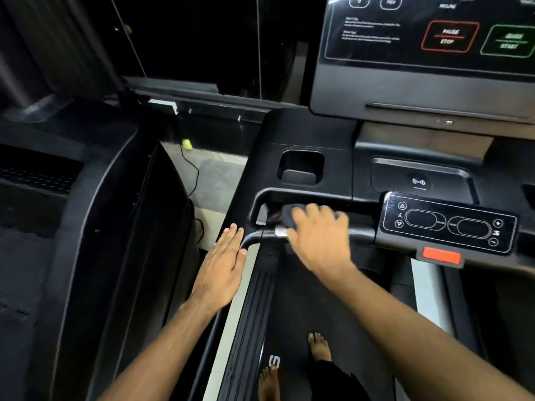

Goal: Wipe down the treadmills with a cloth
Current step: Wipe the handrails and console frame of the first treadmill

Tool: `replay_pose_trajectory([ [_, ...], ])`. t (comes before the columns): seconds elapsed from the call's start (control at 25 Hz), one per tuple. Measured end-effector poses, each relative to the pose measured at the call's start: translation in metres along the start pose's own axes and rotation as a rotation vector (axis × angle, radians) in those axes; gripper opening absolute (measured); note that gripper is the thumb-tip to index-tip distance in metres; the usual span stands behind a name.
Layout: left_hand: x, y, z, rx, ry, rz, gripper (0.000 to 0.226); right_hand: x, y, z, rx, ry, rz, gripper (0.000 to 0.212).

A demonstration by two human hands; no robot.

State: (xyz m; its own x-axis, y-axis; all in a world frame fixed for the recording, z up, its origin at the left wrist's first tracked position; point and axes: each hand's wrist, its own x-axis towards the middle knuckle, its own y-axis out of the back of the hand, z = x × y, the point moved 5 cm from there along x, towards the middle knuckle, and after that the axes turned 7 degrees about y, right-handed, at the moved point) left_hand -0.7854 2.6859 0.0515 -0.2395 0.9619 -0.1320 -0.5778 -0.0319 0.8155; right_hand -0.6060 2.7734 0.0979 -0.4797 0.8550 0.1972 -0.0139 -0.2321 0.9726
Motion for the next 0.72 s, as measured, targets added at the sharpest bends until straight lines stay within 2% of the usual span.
replay_pose_trajectory([
  [0.04, 0.000, -0.001, 0.000, 0.000, -0.002, -0.002, 0.051, -0.006, 0.003, 0.010, -0.015, -0.121, 0.012, 0.034],
  [0.08, -0.001, 0.000, 0.001, -0.006, -0.001, 0.009, 0.051, -0.013, 0.004, 0.009, -0.026, -0.146, 0.025, 0.033],
  [0.2, -0.001, 0.000, 0.006, -0.015, -0.008, 0.009, 0.051, -0.031, -0.004, -0.006, -0.009, 0.098, 0.012, 0.040],
  [0.24, -0.001, 0.000, 0.006, -0.016, -0.009, 0.007, 0.051, -0.031, -0.002, 0.012, 0.002, 0.059, 0.023, 0.041],
  [0.32, 0.000, 0.001, 0.006, -0.013, -0.018, -0.001, 0.051, -0.039, 0.008, 0.052, 0.018, -0.161, 0.097, 0.043],
  [0.36, 0.001, 0.001, 0.006, -0.011, -0.023, -0.001, 0.051, -0.045, 0.007, 0.060, 0.012, -0.203, 0.118, 0.043],
  [0.4, 0.001, 0.001, 0.006, -0.009, -0.026, -0.004, 0.051, -0.051, 0.001, 0.056, -0.039, -0.138, 0.127, 0.048],
  [0.48, 0.001, 0.001, 0.006, -0.014, -0.031, -0.019, 0.051, -0.065, -0.017, 0.039, -0.165, 0.273, 0.128, 0.067],
  [0.56, 0.002, 0.002, 0.005, -0.012, -0.050, -0.040, 0.051, -0.074, -0.024, 0.064, -0.321, 0.664, 0.065, 0.075],
  [0.64, 0.004, 0.002, 0.005, -0.008, -0.059, -0.055, 0.051, -0.071, -0.018, 0.086, -0.463, 0.861, 0.023, 0.077],
  [0.72, 0.005, 0.001, 0.004, -0.010, -0.047, -0.056, 0.051, -0.060, -0.021, 0.060, -0.587, 0.972, -0.005, 0.074],
])
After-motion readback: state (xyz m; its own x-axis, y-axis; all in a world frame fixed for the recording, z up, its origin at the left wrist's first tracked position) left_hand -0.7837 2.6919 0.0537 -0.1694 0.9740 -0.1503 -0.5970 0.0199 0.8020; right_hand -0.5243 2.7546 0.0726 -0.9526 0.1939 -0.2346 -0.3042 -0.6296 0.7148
